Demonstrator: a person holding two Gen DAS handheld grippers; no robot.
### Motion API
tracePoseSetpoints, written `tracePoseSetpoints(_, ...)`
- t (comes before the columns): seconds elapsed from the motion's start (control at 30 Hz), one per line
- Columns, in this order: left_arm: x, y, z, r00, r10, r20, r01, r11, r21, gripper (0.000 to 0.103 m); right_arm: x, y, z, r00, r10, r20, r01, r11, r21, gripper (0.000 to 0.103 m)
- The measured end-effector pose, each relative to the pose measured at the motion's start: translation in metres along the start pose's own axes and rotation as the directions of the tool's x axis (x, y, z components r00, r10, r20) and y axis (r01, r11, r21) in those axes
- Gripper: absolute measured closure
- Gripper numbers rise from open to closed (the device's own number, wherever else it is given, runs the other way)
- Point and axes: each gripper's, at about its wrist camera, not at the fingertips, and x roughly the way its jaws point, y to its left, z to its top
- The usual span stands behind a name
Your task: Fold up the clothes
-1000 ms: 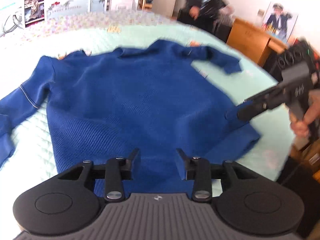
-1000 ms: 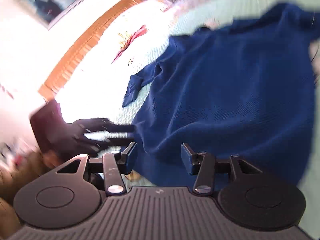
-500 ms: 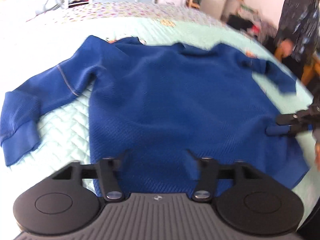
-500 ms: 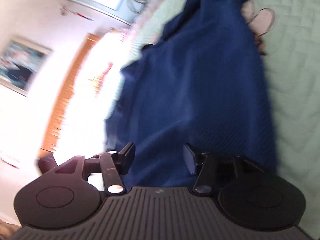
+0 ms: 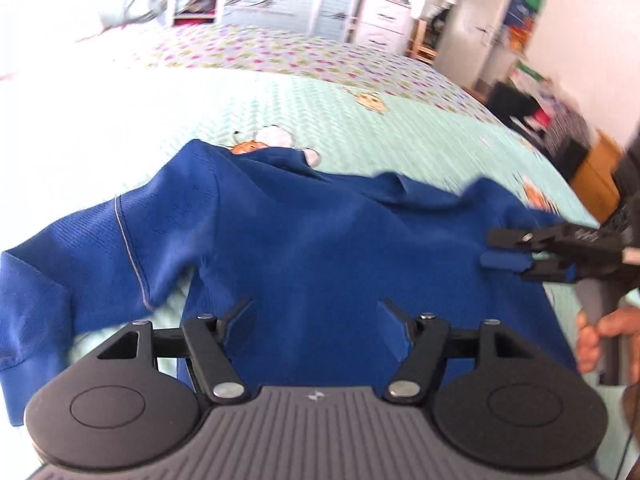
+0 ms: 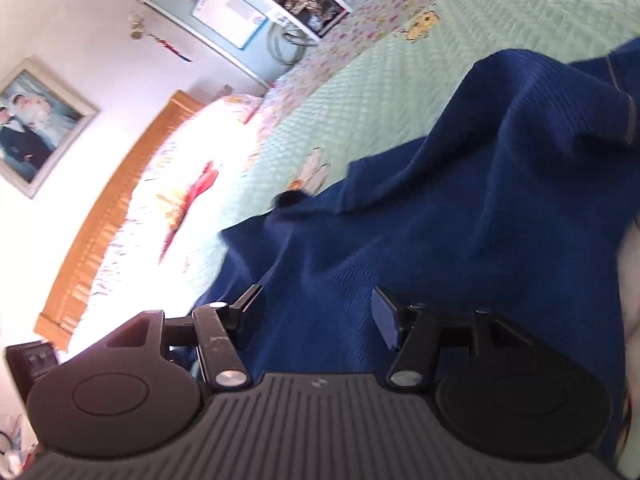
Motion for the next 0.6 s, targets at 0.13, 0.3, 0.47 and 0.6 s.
tracePoseSetpoints(0.13,0.015,0.005,0.004,1.0,0.001,0.01,0.0,0.998,-0.062,0.031,0.022,-0.019,0.029,0.999,-0.039,0.012,0.039,0.999,0.016,0.042)
tracePoseSetpoints(0.3,0.005,0.008,0.015,0.986,0.089,0.14,-0.085,0.996,-0.035,0.031,-0.018,-0.026,0.05,0.985,-0.052,0.166,0.082,0.98,-0.182,0.037)
tracePoseSetpoints(0.47,0.007,0.02,0.047,0.961,0.163,0.223,-0.17,0.985,0.015,0.031,-0.037,-0.019,0.068,0.934,-0.222,0.28,0.34,0.794,-0.504,0.028)
tracePoseSetpoints(0.6,0.021,0.012,0.08,0.937,0.14,0.321,-0.199,0.967,0.158,0.031,-0.021,-0.024,0.081,0.945,-0.262,0.197,0.327,0.703,-0.632,0.028)
